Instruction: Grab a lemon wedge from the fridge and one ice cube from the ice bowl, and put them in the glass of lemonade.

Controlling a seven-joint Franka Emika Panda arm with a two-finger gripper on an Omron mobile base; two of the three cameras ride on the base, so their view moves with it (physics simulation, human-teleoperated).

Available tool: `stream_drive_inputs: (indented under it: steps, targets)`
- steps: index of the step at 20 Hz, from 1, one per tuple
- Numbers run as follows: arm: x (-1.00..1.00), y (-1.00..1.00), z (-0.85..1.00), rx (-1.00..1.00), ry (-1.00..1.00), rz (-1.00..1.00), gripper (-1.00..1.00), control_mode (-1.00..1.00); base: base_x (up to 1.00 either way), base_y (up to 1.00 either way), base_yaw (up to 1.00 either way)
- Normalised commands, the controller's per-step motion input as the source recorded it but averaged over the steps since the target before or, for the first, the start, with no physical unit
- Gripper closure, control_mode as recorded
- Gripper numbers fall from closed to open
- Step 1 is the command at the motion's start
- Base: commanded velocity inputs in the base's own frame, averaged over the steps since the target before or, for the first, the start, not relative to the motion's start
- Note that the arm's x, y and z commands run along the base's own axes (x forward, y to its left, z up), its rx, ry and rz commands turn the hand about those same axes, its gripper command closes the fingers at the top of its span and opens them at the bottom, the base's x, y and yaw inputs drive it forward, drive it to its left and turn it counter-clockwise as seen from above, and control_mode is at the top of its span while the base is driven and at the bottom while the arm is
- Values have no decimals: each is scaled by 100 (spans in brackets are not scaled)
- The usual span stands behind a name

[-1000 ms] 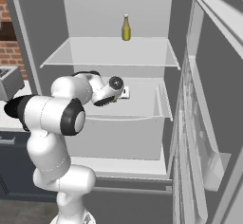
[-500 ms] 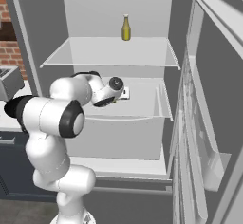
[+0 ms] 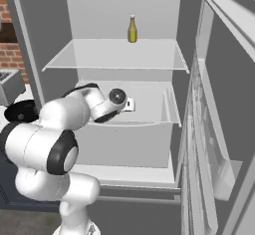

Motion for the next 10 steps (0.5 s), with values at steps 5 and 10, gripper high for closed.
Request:
stream_drive_inputs:
  steps: [5, 10]
  targets:
    - [-89, -13, 98, 0, 0, -14, 100, -100, 0, 0, 0]
    - [-79, -19, 100, 0, 11, -14, 100, -100, 0, 0, 0]
